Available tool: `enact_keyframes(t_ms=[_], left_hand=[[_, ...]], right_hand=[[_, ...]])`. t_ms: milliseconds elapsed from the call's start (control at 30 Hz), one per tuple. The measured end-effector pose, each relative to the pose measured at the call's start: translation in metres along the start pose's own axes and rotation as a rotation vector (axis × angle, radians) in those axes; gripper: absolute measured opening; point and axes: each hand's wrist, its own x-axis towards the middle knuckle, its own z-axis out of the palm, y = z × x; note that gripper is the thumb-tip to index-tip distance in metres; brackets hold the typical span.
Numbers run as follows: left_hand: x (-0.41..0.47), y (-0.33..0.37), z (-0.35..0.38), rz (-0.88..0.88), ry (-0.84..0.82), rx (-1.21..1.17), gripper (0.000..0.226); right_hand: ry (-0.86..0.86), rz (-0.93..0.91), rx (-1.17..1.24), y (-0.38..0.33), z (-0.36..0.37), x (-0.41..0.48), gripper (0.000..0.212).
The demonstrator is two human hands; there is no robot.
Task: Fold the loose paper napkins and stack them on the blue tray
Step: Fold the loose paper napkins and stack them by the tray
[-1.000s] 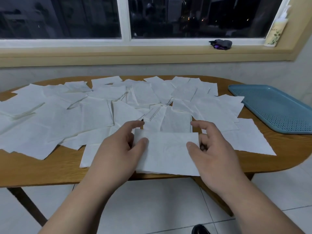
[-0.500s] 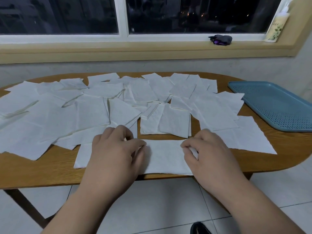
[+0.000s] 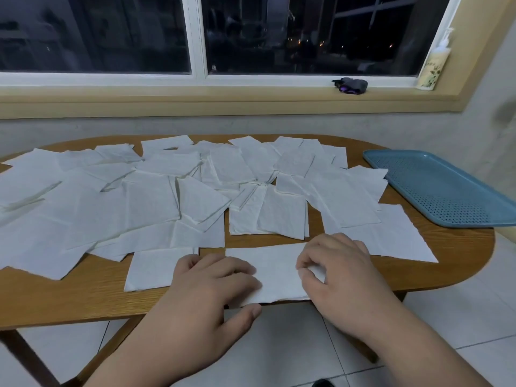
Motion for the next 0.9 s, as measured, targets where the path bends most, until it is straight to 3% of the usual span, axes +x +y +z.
enact_keyframes(t_ms=[167,333,433,633,900], left_hand=[[0.002,-0.006,-0.003,-0.008,-0.016,-0.065,0.036],[0.003,-0.008,-0.003,-0.011,-0.028,-0.098,0.043],[0.002,-0.008,-0.001,0.007,-0.012,-0.086,0.040],[0.000,-0.011,0.003,0.031,0.007,-0.075,0.036],[0.001,-0.010,0.002,0.024,0.014,-0.084,0.038]], right_hand=[[0.080,0.040,-0.005,-0.016,-0.008,0.033,0.009],[-0.088,0.053,-0.098,-0.032,-0.001,0.078,0.030],[-0.152,0.073,-0.112,-0.033,0.011,0.085,0.025],[-0.052,0.090,-0.082,-0.028,0.014,0.085,0.018],[-0.058,0.166,0.053,-0.025,0.006,0.086,0.012]])
